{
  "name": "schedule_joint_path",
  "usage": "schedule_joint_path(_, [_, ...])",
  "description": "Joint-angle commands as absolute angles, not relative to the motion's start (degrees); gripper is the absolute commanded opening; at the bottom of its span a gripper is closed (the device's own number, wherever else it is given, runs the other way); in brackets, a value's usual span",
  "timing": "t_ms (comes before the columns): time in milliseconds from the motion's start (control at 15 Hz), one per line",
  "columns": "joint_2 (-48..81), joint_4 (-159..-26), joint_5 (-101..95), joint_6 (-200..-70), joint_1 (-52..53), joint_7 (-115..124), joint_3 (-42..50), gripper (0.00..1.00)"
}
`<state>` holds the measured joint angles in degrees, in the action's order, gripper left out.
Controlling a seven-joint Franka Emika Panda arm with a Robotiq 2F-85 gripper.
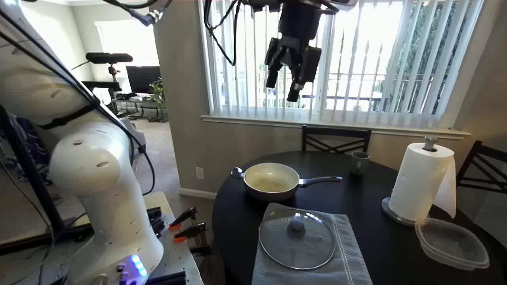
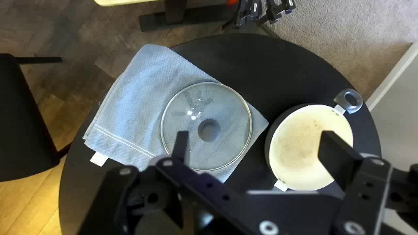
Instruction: Put the lid on top of the pot
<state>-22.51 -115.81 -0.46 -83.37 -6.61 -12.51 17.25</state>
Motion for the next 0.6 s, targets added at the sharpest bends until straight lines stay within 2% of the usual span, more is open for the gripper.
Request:
schedule_joint_path(0, [-22.27,-115.65,-0.12,-83.25,-7.85,-12.91,16.31,1.00])
schedule_joint_path(400, [-21.32,-116.25,0.11,-84.17,-7.72,-13.37,16.55,1.00])
schedule_joint_path(533, [-16.50,-119.08,-1.86,-95.30,-7.31,-16.38,17.05,1.00])
